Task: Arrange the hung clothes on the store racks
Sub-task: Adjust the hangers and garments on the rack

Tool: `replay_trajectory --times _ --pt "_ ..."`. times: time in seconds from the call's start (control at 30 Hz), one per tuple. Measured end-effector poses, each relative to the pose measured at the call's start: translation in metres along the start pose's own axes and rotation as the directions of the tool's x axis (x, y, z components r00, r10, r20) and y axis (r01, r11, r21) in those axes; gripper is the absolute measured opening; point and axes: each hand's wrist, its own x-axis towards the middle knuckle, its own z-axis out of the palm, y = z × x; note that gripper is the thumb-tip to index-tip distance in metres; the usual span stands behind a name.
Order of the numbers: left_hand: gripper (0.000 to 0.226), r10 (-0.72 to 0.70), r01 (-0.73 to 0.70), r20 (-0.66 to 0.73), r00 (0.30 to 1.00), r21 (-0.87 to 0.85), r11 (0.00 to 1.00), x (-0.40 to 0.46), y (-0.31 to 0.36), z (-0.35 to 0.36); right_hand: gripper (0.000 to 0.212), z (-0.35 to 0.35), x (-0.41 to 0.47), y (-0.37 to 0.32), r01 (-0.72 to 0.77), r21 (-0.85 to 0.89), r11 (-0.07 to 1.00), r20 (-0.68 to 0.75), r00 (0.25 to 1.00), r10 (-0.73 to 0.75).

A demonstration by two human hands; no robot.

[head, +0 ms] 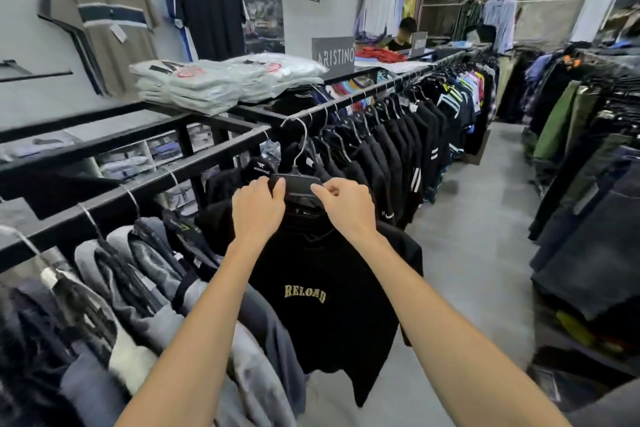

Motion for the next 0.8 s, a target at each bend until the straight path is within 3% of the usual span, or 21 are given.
replay_trajectory --times 0.07,0.2,0.4,0.47,0.6,0.67,0.8 --pt "0.057 -0.048 0.048 0.012 0.999 -0.035 0.998 0.011 -0.015 0.004 0.028 0.021 0.001 -0.014 0.000 0.009 1.000 -0.012 1.000 0.000" --pt "0.083 -0.162 0.189 0.107 0.981 -0.334 0.924 0.020 -0.027 0.006 0.026 0.056 0.007 -0.034 -0.016 0.005 1.000 -0.026 1.000 0.016" --pt "0.113 -0.236 0.305 0.231 0.944 -0.338 0.890 0.047 -0.048 0.004 0.024 0.093 0.017 -0.050 -0.073 -0.008 0.997 0.021 0.997 0.073" --pt "0.110 -0.250 0.334 0.275 0.929 -0.322 0.886 0.060 -0.058 0.007 0.023 0.105 0.018 -0.053 -0.070 -0.025 0.997 0.052 0.996 0.071" --pt "0.081 -0.257 0.333 0.337 0.906 -0.192 0.923 0.069 -0.069 0.014 0.023 0.130 0.012 -0.052 -0.019 -0.090 0.996 0.100 0.995 0.028" --pt "0.068 -0.264 0.328 0.327 0.907 -0.157 0.932 0.071 -0.068 0.019 0.019 0.136 0.012 -0.050 -0.019 -0.102 0.995 0.090 0.996 0.028" --pt "0.064 -0.261 0.313 0.289 0.921 -0.149 0.938 0.075 -0.068 0.026 0.016 0.136 0.022 -0.043 -0.010 -0.089 0.996 0.127 0.992 0.021"
